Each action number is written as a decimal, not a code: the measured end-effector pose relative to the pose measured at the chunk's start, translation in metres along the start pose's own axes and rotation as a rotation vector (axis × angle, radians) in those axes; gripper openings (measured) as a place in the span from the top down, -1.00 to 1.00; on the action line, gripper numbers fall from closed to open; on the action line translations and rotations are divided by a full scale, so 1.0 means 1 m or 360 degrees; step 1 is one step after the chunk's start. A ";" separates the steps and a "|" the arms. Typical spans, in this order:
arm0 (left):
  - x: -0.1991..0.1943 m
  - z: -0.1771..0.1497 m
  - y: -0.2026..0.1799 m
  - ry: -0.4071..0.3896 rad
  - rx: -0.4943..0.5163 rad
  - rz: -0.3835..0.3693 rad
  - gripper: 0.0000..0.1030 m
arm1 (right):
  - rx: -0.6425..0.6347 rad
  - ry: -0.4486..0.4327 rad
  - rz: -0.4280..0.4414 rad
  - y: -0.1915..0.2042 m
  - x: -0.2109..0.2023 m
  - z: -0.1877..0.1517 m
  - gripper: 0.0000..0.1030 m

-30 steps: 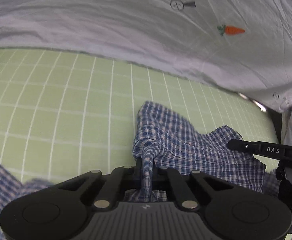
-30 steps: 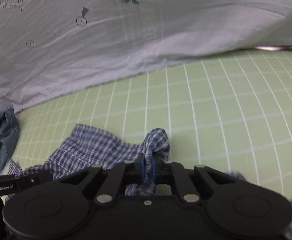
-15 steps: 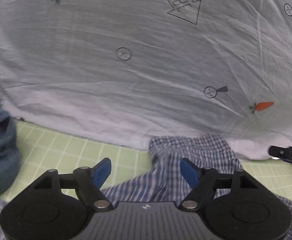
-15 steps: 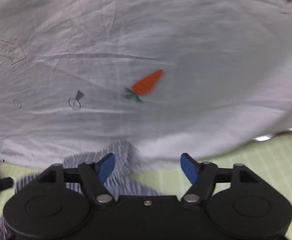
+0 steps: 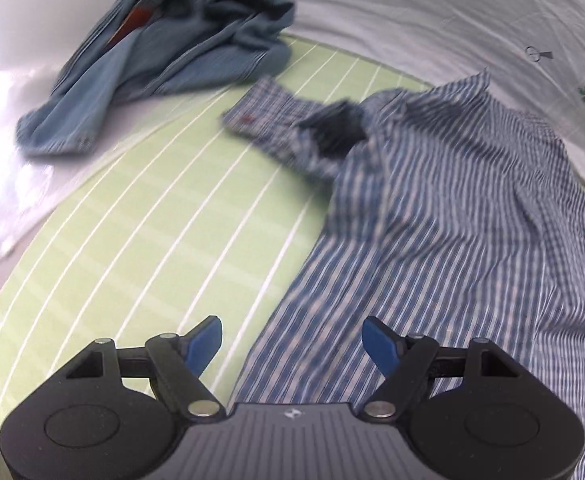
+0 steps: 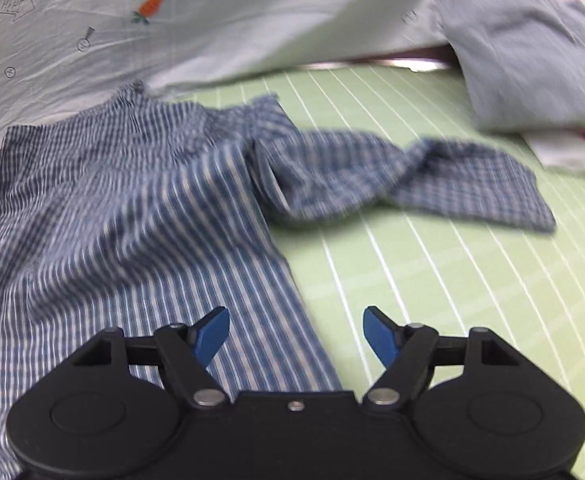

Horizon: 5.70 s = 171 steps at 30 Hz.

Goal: Fold clothes

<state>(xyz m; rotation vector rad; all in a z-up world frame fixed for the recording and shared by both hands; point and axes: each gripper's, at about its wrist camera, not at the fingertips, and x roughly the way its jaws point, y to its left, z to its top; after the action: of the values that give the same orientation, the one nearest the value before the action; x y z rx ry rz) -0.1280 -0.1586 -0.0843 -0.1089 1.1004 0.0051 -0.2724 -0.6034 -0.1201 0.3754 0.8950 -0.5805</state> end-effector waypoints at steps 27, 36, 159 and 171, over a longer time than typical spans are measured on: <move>-0.026 -0.055 0.068 0.0046 -0.0038 0.0410 -0.51 | 0.0024 0.0100 0.0000 -0.022 -0.038 -0.060 -0.36; -0.047 -0.056 0.049 -0.0081 -0.0010 0.0114 -0.51 | 0.0083 0.0068 0.0024 -0.020 -0.046 -0.059 -0.36; 0.043 -0.044 -0.230 0.0237 0.0315 0.0047 -1.00 | 0.0620 -0.0117 -0.0099 -0.180 0.075 0.158 -0.54; 0.044 -0.041 -0.235 0.0198 0.0355 0.0018 -1.00 | 0.0617 0.0000 -0.0160 -0.159 0.108 0.185 0.95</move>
<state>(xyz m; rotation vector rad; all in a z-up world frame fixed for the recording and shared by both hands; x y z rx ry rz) -0.1302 -0.3980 -0.1219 0.0982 1.2187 -0.1151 -0.2034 -0.8611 -0.1116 0.6822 0.8028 -0.8500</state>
